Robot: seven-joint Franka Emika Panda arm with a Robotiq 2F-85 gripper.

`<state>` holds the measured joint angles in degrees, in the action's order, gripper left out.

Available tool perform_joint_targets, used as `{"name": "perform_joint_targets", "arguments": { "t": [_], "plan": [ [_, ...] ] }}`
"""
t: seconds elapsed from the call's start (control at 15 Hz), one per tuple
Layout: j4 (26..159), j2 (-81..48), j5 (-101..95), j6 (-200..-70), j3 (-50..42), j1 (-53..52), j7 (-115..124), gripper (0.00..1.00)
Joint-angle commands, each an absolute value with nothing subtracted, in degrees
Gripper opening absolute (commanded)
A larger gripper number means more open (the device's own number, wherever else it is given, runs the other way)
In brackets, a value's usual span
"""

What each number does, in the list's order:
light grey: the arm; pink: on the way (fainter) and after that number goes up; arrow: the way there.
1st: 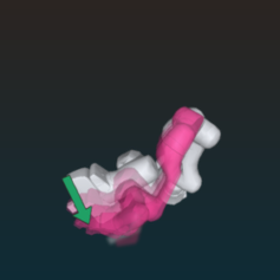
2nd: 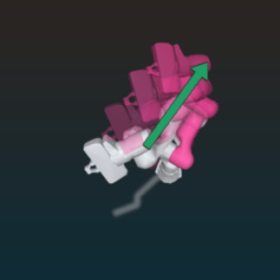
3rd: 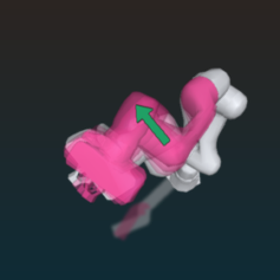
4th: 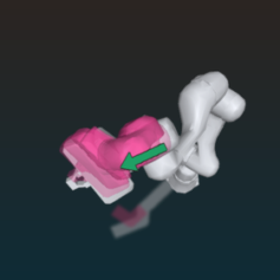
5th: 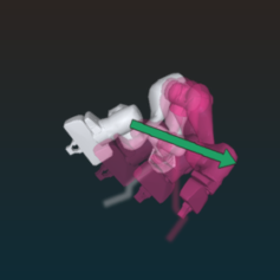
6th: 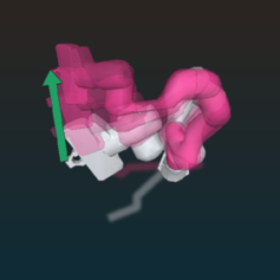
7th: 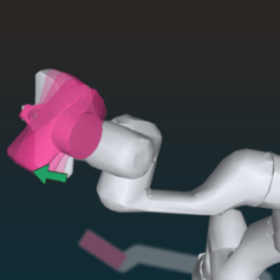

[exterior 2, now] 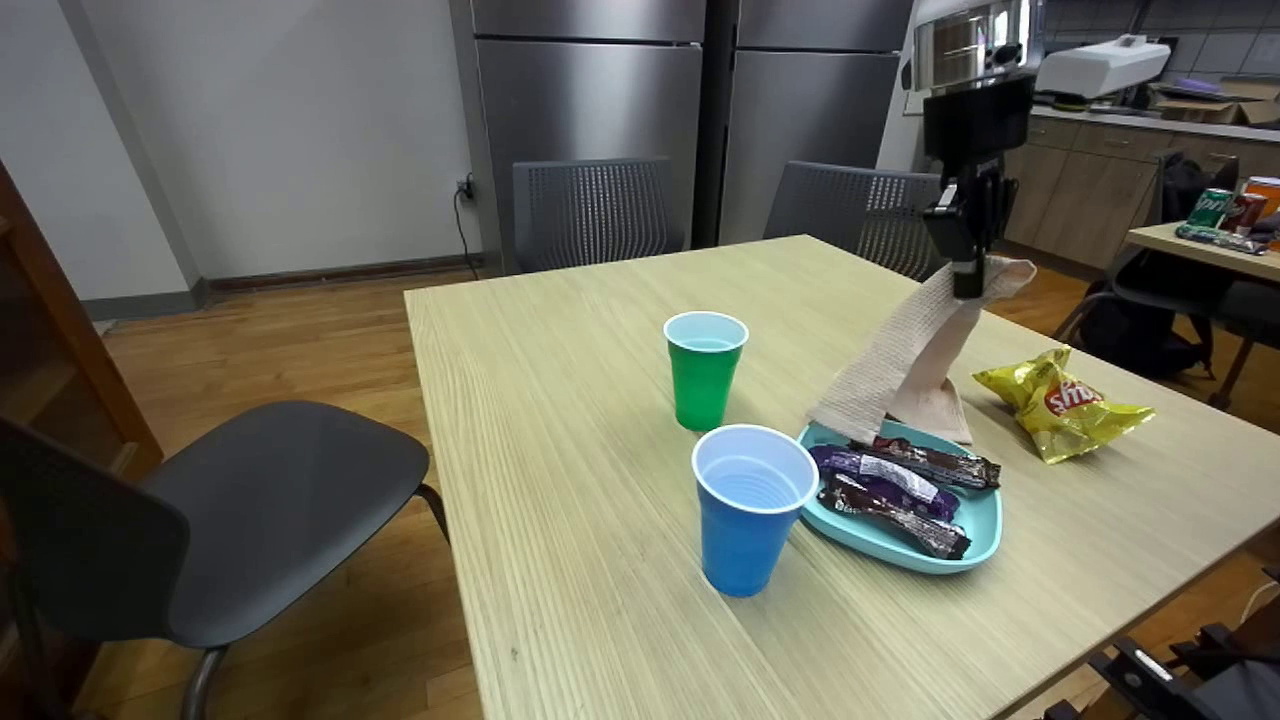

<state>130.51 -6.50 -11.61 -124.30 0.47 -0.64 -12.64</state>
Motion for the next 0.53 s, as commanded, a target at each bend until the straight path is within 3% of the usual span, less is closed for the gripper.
{"name": "perform_joint_targets", "arguments": {
  "t": [0.0,0.47],
  "plan": [
    [132.0,-2.6,-14.1,-122.0,0.7,-1.3,-9.8,0.01],
    [131.8,-0.6,-16.7,-120.3,1.0,-1.5,-8.4,0.01]
  ]
}}
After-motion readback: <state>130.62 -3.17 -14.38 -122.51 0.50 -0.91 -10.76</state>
